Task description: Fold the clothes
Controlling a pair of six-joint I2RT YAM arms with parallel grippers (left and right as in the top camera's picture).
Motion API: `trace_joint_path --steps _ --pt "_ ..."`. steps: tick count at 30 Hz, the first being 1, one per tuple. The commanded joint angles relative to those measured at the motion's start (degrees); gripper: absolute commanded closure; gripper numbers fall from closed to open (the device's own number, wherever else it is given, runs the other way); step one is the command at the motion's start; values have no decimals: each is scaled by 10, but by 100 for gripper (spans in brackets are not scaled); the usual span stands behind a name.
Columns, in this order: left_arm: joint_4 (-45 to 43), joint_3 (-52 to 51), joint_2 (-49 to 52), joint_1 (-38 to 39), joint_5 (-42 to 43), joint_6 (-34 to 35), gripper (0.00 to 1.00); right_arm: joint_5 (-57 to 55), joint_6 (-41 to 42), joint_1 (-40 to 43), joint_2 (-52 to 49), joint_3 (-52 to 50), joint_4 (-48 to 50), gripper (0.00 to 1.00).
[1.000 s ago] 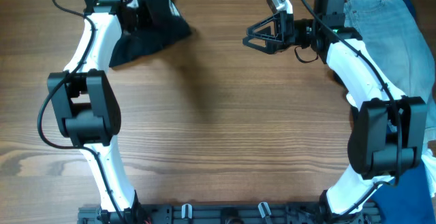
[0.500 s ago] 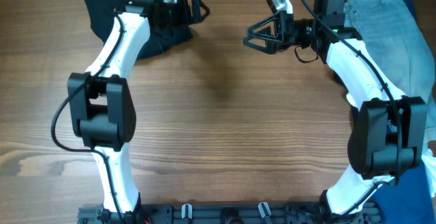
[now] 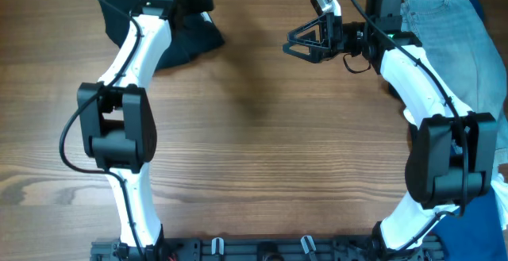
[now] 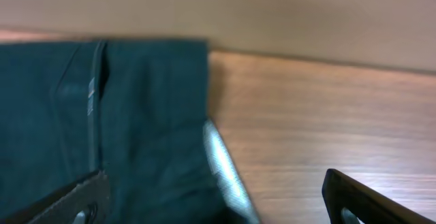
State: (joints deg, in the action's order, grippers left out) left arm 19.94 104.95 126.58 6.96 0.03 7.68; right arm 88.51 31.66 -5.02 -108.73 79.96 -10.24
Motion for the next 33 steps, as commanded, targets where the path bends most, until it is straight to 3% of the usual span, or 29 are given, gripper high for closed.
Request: trace_joint_path --steps 1,14,27,33 --pt "30 0 33 -28 -23 -13 0 18 -1 -3 10 -6 3 0" --pt "149 0 59 -107 -25 2 0 37 31 -3 10 -6 3 0" --pt "254 0 136 -105 -26 5 0 43 61 -3 10 -6 5 0" --pt "268 0 144 -156 -12 110 0 43 74 -3 10 -6 7 0"
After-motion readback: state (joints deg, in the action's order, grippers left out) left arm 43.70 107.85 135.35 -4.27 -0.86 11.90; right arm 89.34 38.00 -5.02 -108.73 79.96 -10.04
